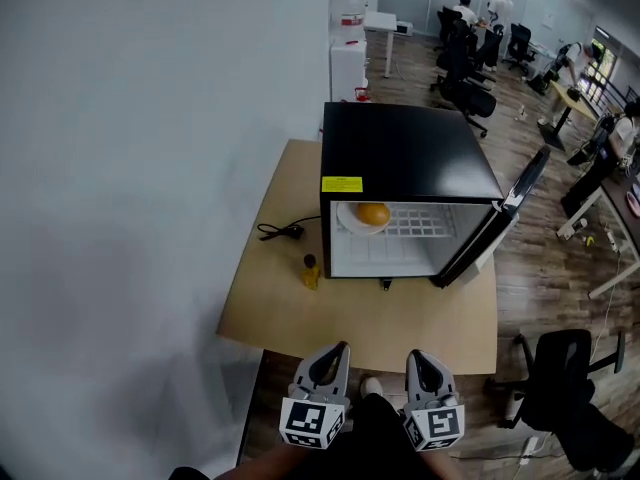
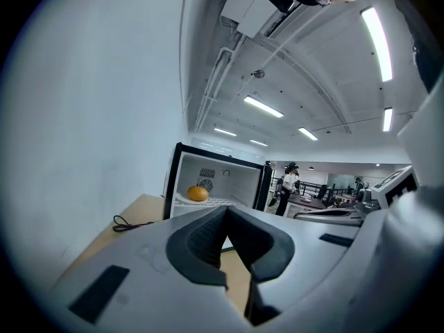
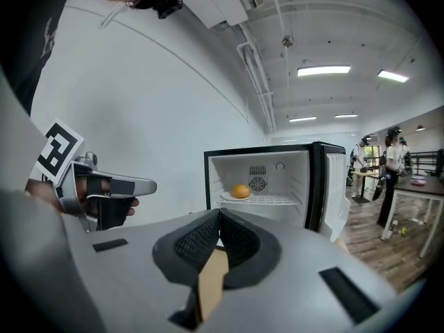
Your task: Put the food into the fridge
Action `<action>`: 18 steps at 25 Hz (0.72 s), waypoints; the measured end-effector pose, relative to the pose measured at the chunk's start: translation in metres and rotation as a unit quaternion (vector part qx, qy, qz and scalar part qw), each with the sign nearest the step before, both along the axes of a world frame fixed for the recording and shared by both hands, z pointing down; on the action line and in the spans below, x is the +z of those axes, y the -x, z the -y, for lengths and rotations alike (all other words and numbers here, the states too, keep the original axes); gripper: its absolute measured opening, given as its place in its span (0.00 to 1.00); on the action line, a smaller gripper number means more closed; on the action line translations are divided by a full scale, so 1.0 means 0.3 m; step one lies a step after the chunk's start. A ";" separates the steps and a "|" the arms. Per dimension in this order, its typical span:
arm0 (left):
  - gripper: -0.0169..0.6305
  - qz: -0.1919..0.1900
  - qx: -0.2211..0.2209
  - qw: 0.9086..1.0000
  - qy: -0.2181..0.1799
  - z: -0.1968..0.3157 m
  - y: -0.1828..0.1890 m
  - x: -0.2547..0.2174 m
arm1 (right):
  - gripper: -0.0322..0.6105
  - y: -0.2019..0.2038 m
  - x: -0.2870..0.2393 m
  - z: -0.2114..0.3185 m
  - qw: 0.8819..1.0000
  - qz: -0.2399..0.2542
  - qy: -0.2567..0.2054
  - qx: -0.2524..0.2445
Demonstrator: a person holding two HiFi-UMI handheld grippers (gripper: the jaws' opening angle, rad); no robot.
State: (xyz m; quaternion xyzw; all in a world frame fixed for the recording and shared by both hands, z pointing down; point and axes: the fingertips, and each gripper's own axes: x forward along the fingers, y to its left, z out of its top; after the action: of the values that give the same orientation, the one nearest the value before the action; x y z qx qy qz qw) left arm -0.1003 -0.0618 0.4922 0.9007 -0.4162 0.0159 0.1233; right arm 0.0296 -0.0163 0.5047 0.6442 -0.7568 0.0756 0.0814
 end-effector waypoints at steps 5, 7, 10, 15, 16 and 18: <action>0.05 -0.018 0.006 1.000 -0.004 -0.091 0.099 -0.015 | 0.14 0.065 -0.010 -0.128 1.000 -0.014 0.003 0.024; 0.05 -0.019 0.007 1.000 -0.006 -0.115 0.138 -0.016 | 0.14 0.072 -0.025 -0.167 0.999 -0.022 -0.003 0.035; 0.05 -0.020 0.005 1.000 -0.012 -0.136 0.199 -0.019 | 0.14 0.068 -0.051 -0.213 0.998 -0.031 -0.016 0.057; 0.05 -0.010 0.017 1.000 -0.019 -0.147 0.229 -0.005 | 0.14 0.069 -0.057 -0.239 0.996 -0.040 -0.025 0.073; 0.05 -0.015 0.018 1.000 -0.016 -0.148 0.231 -0.004 | 0.14 0.073 -0.059 -0.240 0.996 -0.040 -0.026 0.073; 0.05 -0.029 0.021 0.999 -0.008 -0.149 0.235 -0.004 | 0.14 0.081 -0.068 -0.241 0.996 -0.040 -0.029 0.077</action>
State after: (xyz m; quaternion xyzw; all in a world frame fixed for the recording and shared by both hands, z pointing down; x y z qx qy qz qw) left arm -0.1709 -0.0171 0.4911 0.9103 -0.3938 -0.0109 0.1271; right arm 0.0054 0.0559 0.4843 0.7048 -0.7033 0.0343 0.0868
